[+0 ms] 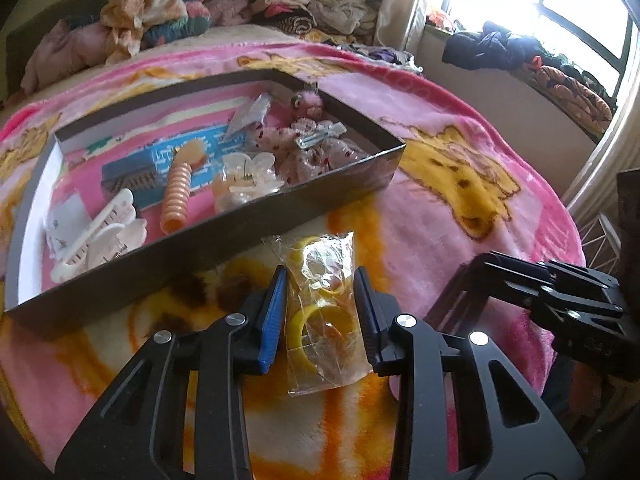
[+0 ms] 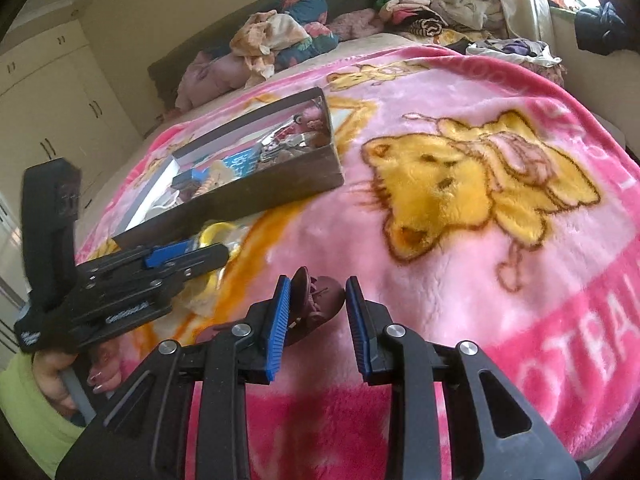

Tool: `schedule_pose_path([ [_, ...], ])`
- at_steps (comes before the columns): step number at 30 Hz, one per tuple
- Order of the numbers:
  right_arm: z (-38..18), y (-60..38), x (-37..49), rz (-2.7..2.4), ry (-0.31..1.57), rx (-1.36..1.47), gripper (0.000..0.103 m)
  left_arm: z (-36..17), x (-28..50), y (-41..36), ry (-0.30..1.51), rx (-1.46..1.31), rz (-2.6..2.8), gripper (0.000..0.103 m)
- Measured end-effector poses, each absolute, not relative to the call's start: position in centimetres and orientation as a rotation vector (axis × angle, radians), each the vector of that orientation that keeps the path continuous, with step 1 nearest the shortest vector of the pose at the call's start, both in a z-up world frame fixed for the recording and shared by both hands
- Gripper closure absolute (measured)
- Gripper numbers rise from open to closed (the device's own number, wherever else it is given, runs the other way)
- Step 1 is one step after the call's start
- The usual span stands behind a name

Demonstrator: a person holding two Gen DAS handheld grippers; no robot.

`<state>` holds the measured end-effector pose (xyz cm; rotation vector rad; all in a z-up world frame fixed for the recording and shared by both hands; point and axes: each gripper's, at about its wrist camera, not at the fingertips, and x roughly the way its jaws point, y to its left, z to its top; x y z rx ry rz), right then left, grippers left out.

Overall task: Organize jewelry
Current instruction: 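Carry the yellow hair tie bag into the box while the right tool carries the brown clip there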

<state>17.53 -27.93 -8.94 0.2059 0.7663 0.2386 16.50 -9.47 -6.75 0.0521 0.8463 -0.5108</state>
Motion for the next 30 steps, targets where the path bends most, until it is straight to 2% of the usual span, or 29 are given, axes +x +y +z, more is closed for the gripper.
schedule_pose_path([
  [16,-6.7,-26.3,20.3,0.247,0.701,0.138,0.078,-4.0,16.4,-7.6,0.77,-0.01,-0.492,0.078],
  [30,-0.9,-24.6,23.9,0.293,0.578,0.096,0.078,-0.8,18.0,-4.6,0.683,-0.056,-0.422,0.078],
])
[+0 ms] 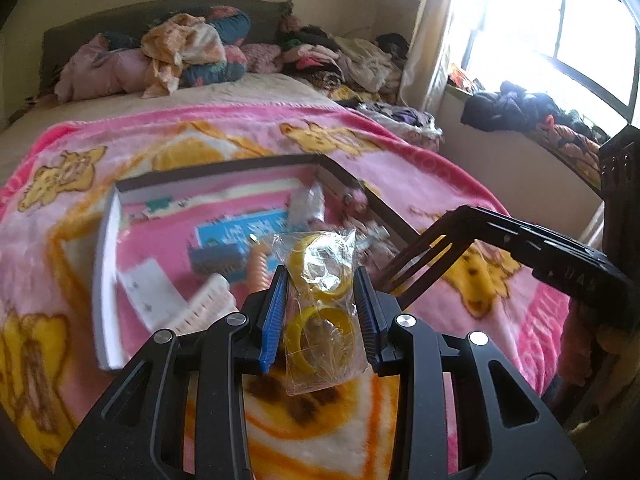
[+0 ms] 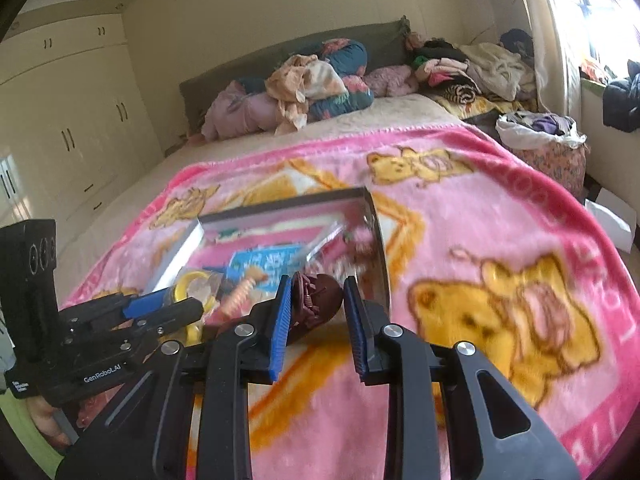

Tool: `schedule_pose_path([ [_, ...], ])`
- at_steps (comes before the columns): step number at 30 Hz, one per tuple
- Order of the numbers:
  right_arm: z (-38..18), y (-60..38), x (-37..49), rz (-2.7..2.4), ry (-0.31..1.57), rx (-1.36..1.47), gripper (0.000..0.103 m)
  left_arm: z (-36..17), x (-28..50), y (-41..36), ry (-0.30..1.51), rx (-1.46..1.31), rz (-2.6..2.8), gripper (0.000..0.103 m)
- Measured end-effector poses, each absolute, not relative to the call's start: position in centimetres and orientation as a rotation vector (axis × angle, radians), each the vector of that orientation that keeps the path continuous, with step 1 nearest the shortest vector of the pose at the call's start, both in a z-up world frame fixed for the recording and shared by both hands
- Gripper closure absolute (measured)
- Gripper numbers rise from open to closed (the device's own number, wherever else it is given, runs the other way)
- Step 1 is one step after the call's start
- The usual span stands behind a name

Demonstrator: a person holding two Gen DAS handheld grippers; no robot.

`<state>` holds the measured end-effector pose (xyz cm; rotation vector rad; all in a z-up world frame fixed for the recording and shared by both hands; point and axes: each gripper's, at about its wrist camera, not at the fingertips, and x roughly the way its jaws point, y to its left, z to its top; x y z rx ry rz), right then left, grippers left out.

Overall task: Organize jewelry
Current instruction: 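Carry the yellow hair tie bag into the box while the right tool carries the brown clip there, then open the left tool over the box while the right tool releases the brown clip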

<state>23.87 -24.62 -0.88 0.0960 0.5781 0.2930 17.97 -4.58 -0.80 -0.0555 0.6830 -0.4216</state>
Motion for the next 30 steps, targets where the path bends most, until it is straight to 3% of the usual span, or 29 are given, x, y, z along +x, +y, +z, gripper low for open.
schedule_pose_path([
  [30,-4.6,-21.9,30.3,0.292,0.679,0.085,0.082,-3.9,23.5,0.0,0.73,-0.131,-0.279,0.078],
])
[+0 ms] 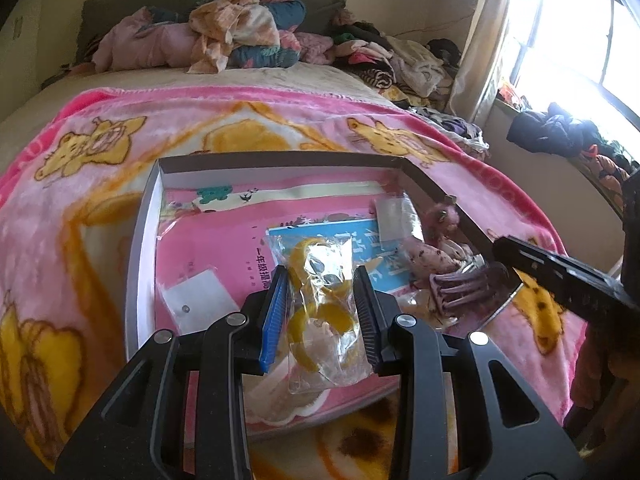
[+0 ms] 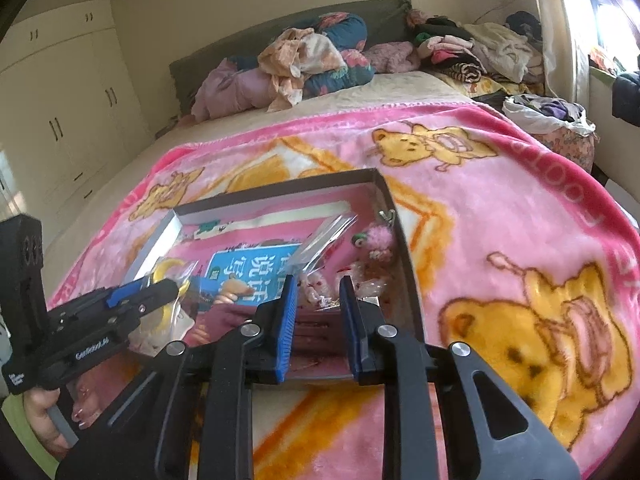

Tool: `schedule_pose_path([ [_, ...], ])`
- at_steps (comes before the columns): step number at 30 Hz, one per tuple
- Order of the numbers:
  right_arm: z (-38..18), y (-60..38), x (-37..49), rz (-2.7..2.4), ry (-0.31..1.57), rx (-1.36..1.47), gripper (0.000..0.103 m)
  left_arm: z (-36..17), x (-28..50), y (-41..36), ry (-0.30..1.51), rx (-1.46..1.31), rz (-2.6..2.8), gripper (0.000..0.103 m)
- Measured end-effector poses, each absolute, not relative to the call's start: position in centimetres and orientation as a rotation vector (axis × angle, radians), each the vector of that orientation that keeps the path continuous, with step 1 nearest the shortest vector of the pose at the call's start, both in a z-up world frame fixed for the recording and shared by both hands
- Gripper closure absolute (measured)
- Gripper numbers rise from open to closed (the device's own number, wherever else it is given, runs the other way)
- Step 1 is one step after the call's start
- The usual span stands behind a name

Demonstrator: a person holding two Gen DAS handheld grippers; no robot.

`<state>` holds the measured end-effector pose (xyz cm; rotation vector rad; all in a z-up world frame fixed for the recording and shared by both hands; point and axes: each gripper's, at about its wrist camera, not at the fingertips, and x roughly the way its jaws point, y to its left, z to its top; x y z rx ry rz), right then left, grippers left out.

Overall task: Organize jewelry
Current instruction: 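Open the left tool over the box while the right tool releases the brown clip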

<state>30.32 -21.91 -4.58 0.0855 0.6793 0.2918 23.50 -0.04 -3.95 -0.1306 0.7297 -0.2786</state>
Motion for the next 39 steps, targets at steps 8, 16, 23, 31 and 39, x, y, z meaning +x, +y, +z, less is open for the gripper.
schedule_pose_path([
  [8,-5.2,-21.9,29.8,0.3,0.692,0.066,0.081,-4.4,24.1,0.3,0.737,-0.135,-0.263,0.077],
  [16,-5.8,-21.9,29.3,0.3,0.708,0.066,0.069,-4.4,24.1,0.3,0.738,-0.134,-0.263,0.075],
  [23,-6.0,-21.4,28.8,0.298,0.707,0.035,0.051,-4.4,24.1,0.3,0.738,-0.135,-0.265,0.065],
  [31,-5.7,-21.8,28.3,0.279,0.687,0.037,0.028,-4.2,24.0,0.2,0.73,-0.135,-0.26,0.044],
  [39,-4.8,-22.9,27.2,0.267,0.643,0.07,0.01,-3.1,22.9,0.3,0.707,-0.139,-0.262,0.016],
])
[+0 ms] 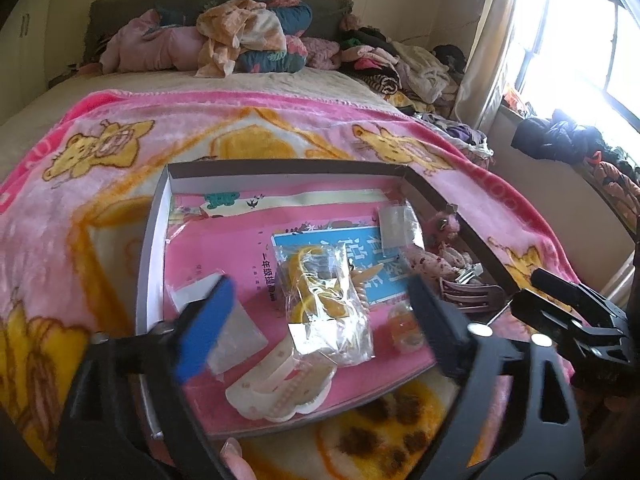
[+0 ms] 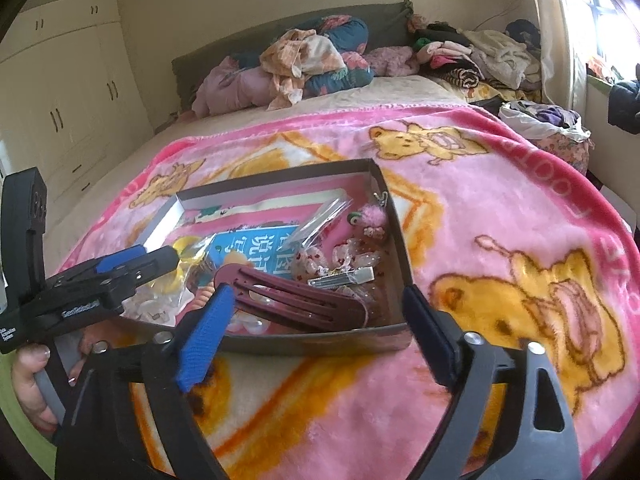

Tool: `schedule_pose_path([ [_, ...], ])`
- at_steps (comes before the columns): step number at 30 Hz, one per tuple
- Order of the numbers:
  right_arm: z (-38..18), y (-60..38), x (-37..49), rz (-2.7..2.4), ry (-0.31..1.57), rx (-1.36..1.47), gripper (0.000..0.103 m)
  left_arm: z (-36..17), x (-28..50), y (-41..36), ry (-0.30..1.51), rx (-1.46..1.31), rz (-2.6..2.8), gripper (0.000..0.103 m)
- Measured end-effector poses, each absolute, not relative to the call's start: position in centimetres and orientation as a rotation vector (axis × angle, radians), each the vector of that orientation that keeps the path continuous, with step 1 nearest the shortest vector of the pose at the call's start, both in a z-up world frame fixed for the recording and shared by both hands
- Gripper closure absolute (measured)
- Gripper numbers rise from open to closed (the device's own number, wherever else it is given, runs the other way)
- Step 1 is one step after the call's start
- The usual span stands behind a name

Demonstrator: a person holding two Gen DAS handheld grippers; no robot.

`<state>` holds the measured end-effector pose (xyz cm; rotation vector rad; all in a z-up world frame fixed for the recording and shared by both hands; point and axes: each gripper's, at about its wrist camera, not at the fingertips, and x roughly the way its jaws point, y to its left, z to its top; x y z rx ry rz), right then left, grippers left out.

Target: Organize jewelry

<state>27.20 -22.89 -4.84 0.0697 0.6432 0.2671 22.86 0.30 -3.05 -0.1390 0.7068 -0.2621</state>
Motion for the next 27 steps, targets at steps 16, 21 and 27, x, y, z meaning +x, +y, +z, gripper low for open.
schedule_pose_path([
  [16,-2.8,-23.9,23.7,0.266,0.539,0.083,0.007,0.0,19.8,0.0,0.629,-0.12,-0.265,0.012],
  [21,-2.7,-23.9,22.3,0.265,0.516,0.087,0.007,0.8,18.4,0.1,0.612,-0.111,-0.262,0.012],
  [27,-2.4,-23.5,20.5,0.27,0.481,0.087,0.007,1.2,16.5,0.4,0.595,-0.107,-0.262,0.012],
])
